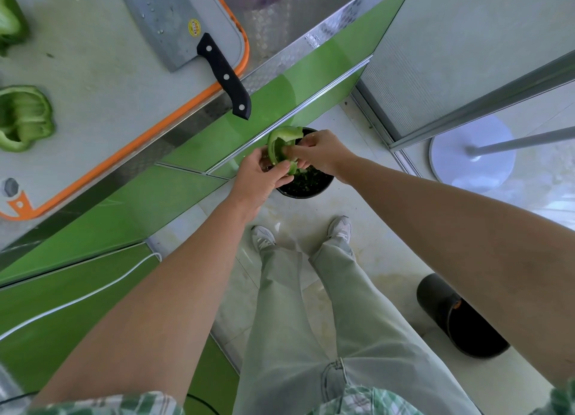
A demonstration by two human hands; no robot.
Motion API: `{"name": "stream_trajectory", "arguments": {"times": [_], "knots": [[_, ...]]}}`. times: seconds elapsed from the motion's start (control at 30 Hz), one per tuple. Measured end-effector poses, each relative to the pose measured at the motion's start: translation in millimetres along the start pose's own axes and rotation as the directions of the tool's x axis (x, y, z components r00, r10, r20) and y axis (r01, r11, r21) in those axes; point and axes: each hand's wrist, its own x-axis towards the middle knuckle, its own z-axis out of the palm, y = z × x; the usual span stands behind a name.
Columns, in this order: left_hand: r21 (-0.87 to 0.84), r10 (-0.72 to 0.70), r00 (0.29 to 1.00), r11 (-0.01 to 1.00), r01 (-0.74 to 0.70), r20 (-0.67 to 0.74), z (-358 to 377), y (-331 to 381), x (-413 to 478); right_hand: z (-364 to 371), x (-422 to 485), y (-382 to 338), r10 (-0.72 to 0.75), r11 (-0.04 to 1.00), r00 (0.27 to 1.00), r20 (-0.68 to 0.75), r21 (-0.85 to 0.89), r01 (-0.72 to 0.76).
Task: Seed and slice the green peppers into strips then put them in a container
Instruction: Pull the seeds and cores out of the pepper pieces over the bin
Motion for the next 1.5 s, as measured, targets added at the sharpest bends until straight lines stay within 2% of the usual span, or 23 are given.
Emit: {"name": "stream_trajectory", "arguments": {"times": [0.17, 0.27, 0.43, 0.5, 0.73, 0.9, 0.93, 1.07, 1.13, 1.33, 1.43, 1.5], "knots": [[0.069, 0.058, 0.998, 0.996, -0.056, -0.030, 10.8, 1.0, -0.2, 5.4, 4.7, -7.8, 0.060, 0.988, 0.984, -0.168, -0.133, -0.083], [0.063, 0.075, 0.996, 0.995, -0.072, -0.049, 14.3, 1.3, 0.5, 10.4, 10.3, -12.3, 0.093, 0.981, 0.964, -0.249, -0.144, -0.132], [0.049, 0.062, 0.998, 0.997, -0.061, -0.022, 12.9, 3.9, 2.3, 11.8, 13.6, -11.7, 0.128, 0.975, 0.945, -0.302, -0.136, -0.176], [0.025, 0.054, 0.999, 0.998, -0.053, -0.007, 13.1, 5.1, 1.8, 10.5, 14.3, -9.7, 0.141, 0.976, 0.945, -0.294, -0.118, -0.182], [-0.001, 0.002, 1.000, 1.000, -0.002, 0.025, 6.4, 5.2, 1.8, -5.0, 7.2, -5.2, 0.094, 0.995, 0.991, -0.093, -0.019, -0.096], [-0.024, -0.031, 0.999, 0.999, 0.031, 0.033, 8.5, 6.3, 5.5, 1.3, 11.9, 6.4, 0.074, 0.997, 0.966, -0.246, -0.002, -0.077], [-0.031, -0.045, 0.998, 0.998, 0.046, 0.033, 9.0, 6.0, 6.6, 1.8, 11.7, 7.6, 0.073, 0.997, 0.967, -0.244, 0.007, -0.074], [-0.077, -0.106, 0.994, 0.991, 0.105, -0.007, 6.6, 4.4, 9.2, -2.9, 8.3, 11.9, 0.088, 0.995, 0.993, -0.080, 0.051, -0.084], [-0.133, -0.127, 0.992, 0.983, 0.123, -0.025, 4.1, 3.3, 9.4, -5.2, 9.4, 15.5, 0.081, 0.995, 0.990, -0.117, 0.069, -0.073], [-0.161, -0.114, 0.993, 0.981, 0.107, -0.033, 0.6, 1.5, 10.7, -3.9, 20.6, 21.5, 0.083, 0.993, 0.964, -0.252, -0.060, -0.101], [-0.148, -0.103, 0.994, 0.984, 0.097, -0.036, -1.6, 1.3, 11.3, -2.6, 25.4, 20.4, 0.069, 0.971, 0.962, -0.264, -0.202, -0.126], [-0.132, -0.101, 0.994, 0.986, 0.097, -0.026, -3.3, 0.8, 11.4, -2.4, 26.7, 18.9, 0.063, 0.965, 0.963, -0.263, -0.231, -0.126]]}}
